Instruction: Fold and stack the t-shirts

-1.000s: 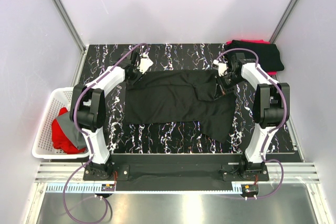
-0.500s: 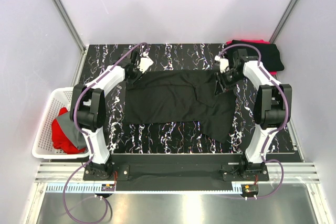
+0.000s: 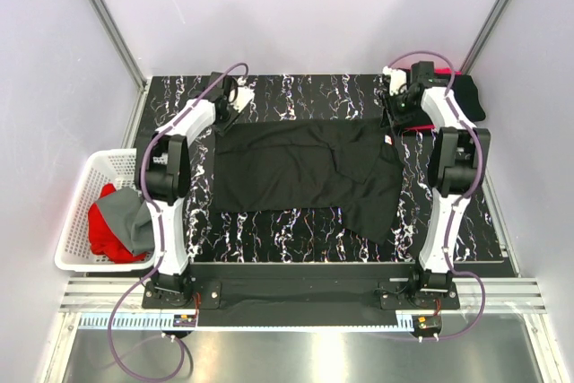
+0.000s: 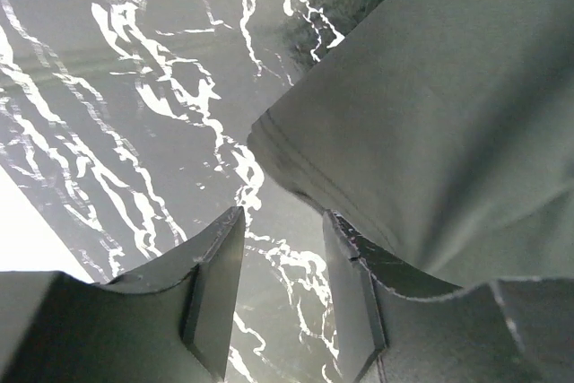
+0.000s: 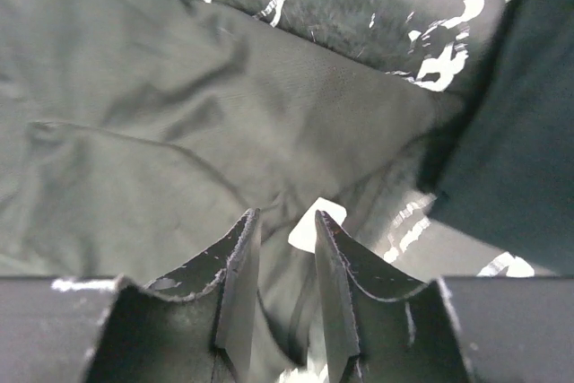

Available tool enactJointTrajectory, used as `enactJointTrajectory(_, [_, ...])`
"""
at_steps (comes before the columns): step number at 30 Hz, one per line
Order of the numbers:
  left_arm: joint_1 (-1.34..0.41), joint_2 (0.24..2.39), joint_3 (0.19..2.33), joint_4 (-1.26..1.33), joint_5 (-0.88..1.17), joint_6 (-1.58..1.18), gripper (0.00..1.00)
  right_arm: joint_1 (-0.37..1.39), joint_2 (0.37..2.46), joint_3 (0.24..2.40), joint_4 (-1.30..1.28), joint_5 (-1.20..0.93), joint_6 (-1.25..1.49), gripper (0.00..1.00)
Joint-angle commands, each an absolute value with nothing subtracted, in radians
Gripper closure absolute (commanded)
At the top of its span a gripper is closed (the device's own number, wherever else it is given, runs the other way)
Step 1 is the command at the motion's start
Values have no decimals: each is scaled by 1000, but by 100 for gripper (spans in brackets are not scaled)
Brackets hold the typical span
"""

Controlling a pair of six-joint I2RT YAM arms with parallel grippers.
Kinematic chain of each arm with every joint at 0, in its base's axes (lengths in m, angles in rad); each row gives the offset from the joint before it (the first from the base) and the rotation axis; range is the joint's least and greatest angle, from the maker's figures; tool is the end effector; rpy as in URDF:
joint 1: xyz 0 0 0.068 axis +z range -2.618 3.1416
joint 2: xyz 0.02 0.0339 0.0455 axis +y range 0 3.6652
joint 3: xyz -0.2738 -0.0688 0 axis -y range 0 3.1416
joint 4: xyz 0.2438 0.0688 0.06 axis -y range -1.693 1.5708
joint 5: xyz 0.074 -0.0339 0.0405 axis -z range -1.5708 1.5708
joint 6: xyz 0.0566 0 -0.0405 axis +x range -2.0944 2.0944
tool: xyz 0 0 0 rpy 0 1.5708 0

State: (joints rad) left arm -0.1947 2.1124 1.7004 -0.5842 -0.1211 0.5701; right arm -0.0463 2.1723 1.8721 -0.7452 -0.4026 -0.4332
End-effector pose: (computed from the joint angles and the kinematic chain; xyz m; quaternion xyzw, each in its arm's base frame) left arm 0.4716 -0.0860 0.1962 0.3413 0.8945 0.1098 0.2670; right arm 0.4893 -0.0005 0.2154 -0.2329 0.9186 0.1271 0.2930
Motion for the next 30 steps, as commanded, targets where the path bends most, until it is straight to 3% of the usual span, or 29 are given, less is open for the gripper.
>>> enactJointTrajectory(1, [-187, 2152, 1767, -609, -160, 555, 55, -40, 2230, 1946, -741, -391, -402, 63])
enactJointTrajectory(15, [-169, 2315, 1896, -709, -176, 572, 57, -34, 2347, 1988, -732, -309, -436, 64])
enactJointTrajectory(30, [-149, 2520, 2218, -761, -230, 641, 56, 32, 2483, 2132, -707, -170, -517, 65])
